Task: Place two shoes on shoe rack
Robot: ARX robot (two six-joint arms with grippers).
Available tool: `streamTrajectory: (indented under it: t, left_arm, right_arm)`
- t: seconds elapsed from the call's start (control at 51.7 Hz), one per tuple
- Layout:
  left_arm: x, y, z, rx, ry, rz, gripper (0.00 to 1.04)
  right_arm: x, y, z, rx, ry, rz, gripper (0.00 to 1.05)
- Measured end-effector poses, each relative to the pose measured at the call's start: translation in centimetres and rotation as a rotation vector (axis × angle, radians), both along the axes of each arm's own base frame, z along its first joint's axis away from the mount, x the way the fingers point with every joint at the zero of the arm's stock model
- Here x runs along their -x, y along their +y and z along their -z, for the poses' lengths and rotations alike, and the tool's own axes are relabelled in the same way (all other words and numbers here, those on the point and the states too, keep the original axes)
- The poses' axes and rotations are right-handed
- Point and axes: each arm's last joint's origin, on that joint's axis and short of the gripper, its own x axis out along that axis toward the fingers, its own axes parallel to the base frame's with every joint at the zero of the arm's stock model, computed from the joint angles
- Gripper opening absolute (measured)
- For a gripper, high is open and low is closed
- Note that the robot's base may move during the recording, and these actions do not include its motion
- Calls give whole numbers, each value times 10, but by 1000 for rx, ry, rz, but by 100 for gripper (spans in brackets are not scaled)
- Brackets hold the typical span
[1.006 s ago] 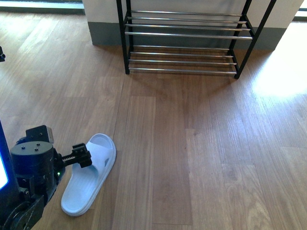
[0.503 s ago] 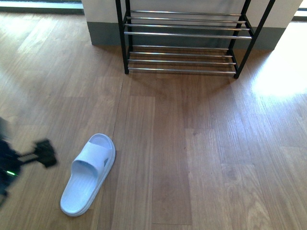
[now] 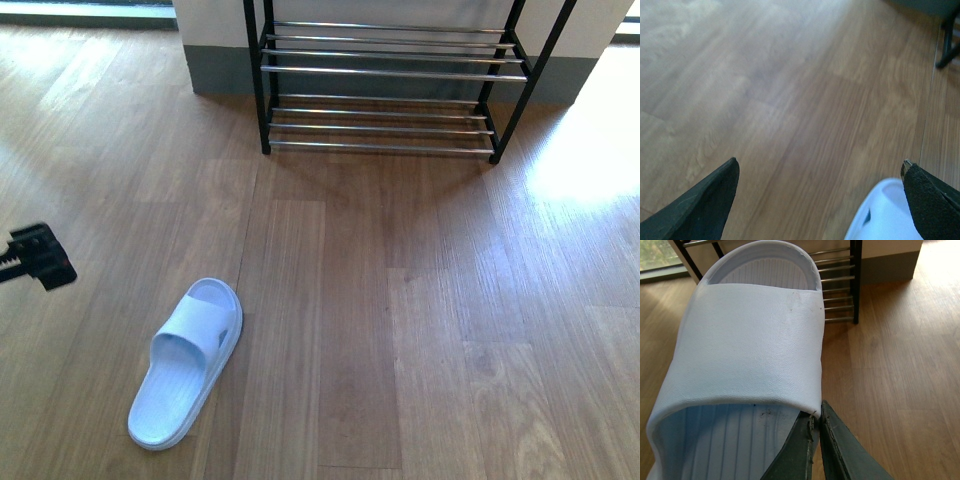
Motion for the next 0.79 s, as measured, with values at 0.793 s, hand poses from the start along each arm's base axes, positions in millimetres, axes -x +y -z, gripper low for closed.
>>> streamTrajectory:
  t: [0.793]
  left_arm:
    - [-52,24,50,111,93,222,95]
  right_arm:
    - [0,0,0,0,0,0,1]
